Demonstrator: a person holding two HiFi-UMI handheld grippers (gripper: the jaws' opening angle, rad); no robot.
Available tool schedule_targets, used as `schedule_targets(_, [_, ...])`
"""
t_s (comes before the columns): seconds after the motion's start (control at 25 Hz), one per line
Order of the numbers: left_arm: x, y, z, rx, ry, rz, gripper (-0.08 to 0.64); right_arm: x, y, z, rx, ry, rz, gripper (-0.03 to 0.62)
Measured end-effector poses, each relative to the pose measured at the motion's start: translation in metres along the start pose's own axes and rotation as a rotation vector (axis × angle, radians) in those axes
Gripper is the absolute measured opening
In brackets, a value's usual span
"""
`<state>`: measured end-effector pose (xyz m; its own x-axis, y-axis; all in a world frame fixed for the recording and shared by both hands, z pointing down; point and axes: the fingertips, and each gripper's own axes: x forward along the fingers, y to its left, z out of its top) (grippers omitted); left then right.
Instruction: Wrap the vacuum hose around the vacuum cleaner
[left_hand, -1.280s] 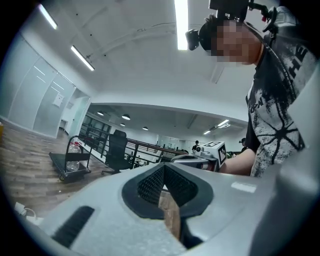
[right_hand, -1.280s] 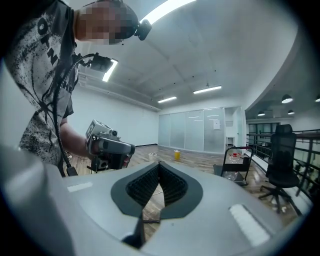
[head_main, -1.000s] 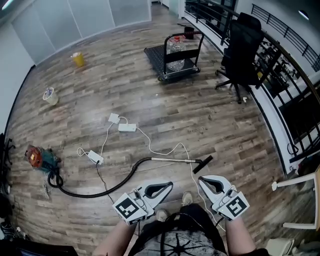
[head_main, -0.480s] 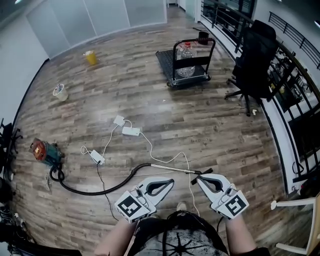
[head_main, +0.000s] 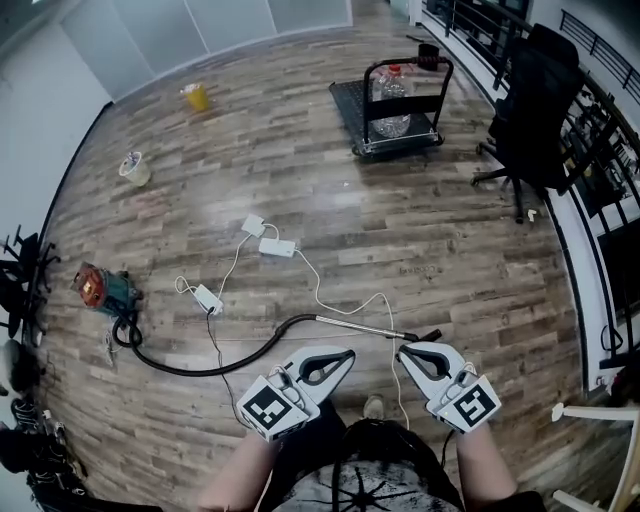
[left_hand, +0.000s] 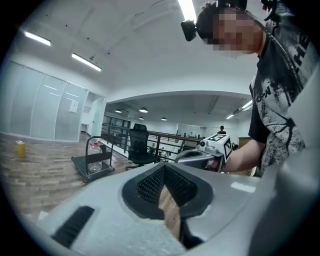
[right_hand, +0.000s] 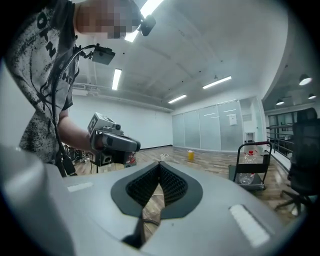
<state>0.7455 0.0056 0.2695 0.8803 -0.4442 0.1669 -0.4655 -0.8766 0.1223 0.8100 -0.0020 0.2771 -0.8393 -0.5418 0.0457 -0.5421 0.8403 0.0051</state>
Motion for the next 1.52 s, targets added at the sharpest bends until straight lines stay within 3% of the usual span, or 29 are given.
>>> schedule_targets(0.2, [-0.005, 0.041, -0.009, -0.005, 0.010, -0.024, 0.000, 0.043, -0.007, -0.012, -0.031, 0.056, 0.004, 0.005])
schedule_targets(0.36, [-0.012, 0.070, -0.021, -0.017, 0.056, -0.082, 0.000, 0.070, -0.011, -0.044, -0.079, 0.247, -0.016, 0.005])
schedule_targets(0.56, [-0.017, 0.110, -0.024, -0.021, 0.083, -0.136, 0.000, 0.099, -0.021, -0.068, -0.103, 0.349, -0.006, 0.005])
schedule_targets(0.8, [-0.011, 0.144, -0.059, 0.000, 0.159, -0.146, 0.000, 0.111, -0.041, -0.157, -0.013, 0.486, -0.008, 0.028])
schedule_targets(0.96, [-0.002, 0.171, -0.110, 0.029, 0.194, -0.137, 0.000, 0.117, -0.057, -0.253, 0.043, 0.596, 0.004, 0.096])
schedule_targets(1.08, [0.020, 0.194, -0.162, 0.053, 0.222, -0.145, 0.000, 0.122, -0.065, -0.346, 0.054, 0.688, 0.035, 0.142])
schedule_targets(1.24, [0.063, 0.218, -0.237, 0.112, 0.234, -0.186, 0.000, 0.123, -0.068, -0.492, 0.028, 0.839, 0.107, 0.213])
schedule_targets(1.52, [0.119, 0.256, -0.411, 0.175, 0.273, -0.213, 0.000, 0.119, -0.080, -0.763, -0.053, 1.077, 0.214, 0.273])
